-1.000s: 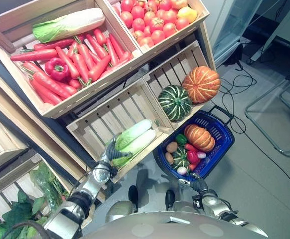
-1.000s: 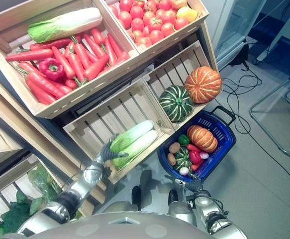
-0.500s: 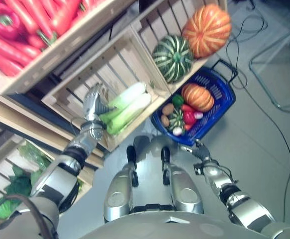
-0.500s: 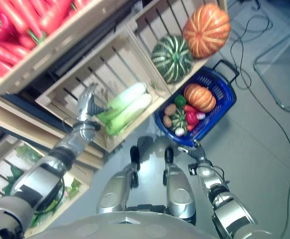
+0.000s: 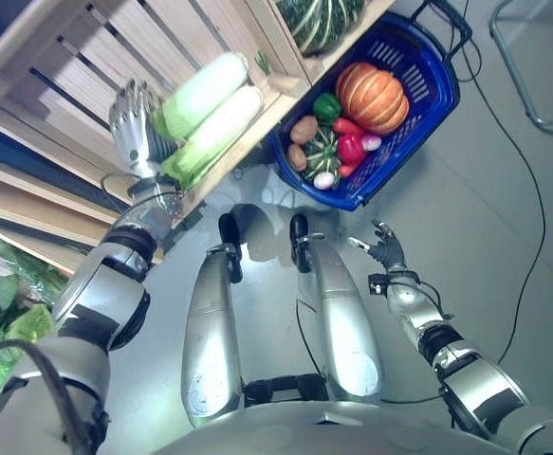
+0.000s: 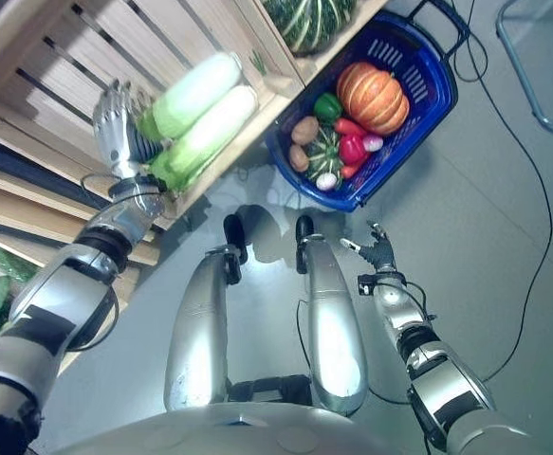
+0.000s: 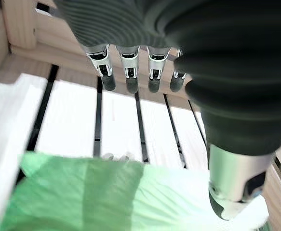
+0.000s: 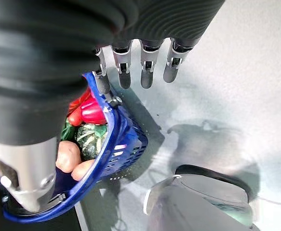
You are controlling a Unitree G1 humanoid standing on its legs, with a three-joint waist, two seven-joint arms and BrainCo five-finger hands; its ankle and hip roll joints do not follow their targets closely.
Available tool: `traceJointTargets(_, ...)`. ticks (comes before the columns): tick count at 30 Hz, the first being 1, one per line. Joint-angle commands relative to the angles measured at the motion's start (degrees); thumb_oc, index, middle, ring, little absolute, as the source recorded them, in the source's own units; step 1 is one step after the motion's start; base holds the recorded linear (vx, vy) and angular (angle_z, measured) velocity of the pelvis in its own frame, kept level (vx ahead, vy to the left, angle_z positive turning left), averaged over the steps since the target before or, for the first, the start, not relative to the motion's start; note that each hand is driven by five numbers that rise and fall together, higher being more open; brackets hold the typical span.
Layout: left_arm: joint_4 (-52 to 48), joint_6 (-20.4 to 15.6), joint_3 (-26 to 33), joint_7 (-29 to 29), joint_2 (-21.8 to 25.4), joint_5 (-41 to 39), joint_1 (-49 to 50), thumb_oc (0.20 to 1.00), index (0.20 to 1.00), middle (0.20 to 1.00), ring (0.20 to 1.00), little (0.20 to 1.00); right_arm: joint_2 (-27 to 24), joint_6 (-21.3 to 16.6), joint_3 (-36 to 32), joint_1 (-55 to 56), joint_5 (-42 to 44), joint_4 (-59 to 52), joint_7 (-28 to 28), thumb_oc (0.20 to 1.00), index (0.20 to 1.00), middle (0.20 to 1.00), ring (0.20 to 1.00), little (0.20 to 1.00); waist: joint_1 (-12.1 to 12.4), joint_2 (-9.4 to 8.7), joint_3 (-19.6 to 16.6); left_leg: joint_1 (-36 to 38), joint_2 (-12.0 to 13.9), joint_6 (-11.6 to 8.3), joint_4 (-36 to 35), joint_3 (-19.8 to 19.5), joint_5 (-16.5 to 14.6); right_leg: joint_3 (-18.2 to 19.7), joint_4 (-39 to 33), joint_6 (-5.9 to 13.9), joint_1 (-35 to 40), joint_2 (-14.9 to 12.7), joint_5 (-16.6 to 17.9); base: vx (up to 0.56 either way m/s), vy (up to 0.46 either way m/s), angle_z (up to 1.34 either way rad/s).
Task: Pick up fruits and vegetables into the basket
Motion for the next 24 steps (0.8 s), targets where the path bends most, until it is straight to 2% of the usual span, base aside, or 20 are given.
traceJointTargets(1, 0.2, 1.0, 2.1, 6.4, 2.4, 0.5, -0.9, 1.0, 1.0, 1.0, 1.0, 1.0, -0.9, -3.0, 0.4, 3.0, 0.5, -5.5, -2.2, 1.0, 1.0, 1.0, 1.0, 1.0, -0.3, -0.07, -2.5, -1.4, -2.1, 1.42, 3.3, 2.7, -6.9, -0.2, -3.4, 3.41, 1.5, 1.4, 1.2, 0.0, 0.0, 0.0)
traceJointTargets(9, 0.0, 3.6, 2.5, 9.5, 3.3, 0.8, -3.0, 1.0, 1.0, 1.0, 1.0, 1.0, -1.5, -2.9, -0.4, 4.4, 0.7, -9.6, -3.3, 1.0, 1.0, 1.0, 1.0, 1.0, -1.1, -0.28, -2.5, -4.1, -2.4, 1.44, 4.2, 2.9, -7.2, 0.5, -3.0, 3.76, -1.7, 2.0, 1.8, 0.01, -0.002, 0.0)
traceJointTargets(13, 0.4, 3.1, 3.5, 10.1, 3.7, -1.3, -3.6, 1.0, 1.0, 1.0, 1.0, 1.0, -2.0, -3.4, -0.8, 5.2, 1.1, -10.4, -3.7, 1.0, 1.0, 1.0, 1.0, 1.0, -1.4, -0.52, -2.5, -4.8, -2.6, 1.31, 4.6, 3.0, -7.2, 0.5, -2.9, 3.86, -2.4, 2.4, 1.9, 0.05, -0.017, -0.03)
traceJointTargets(18, -0.4, 6.0, 4.5, 11.8, 3.8, -1.9, -3.5, 1.0, 1.0, 1.0, 1.0, 1.0, -2.1, -2.9, -0.9, 6.3, 0.8, -12.4, -4.0, 1.0, 1.0, 1.0, 1.0, 1.0, -1.4, -0.9, -2.5, -4.9, -2.6, 1.13, 4.1, 2.9, -7.0, 0.5, -3.5, 3.93, -2.3, 2.4, 2.0, 0.04, -0.019, -0.01)
traceJointTargets(24, -0.6, 7.6, 4.7, 10.7, 3.7, -3.0, -3.6, 1.0, 1.0, 1.0, 1.0, 1.0, -1.7, -2.6, -0.9, 6.5, 1.2, -14.1, -4.5, 1.0, 1.0, 1.0, 1.0, 1.0, -1.4, -1.13, -2.5, -5.6, -2.8, 1.05, 3.6, 2.8, -6.7, 0.3, -3.9, 4.07, -3.1, 2.5, 2.4, 0.0, -0.006, 0.0)
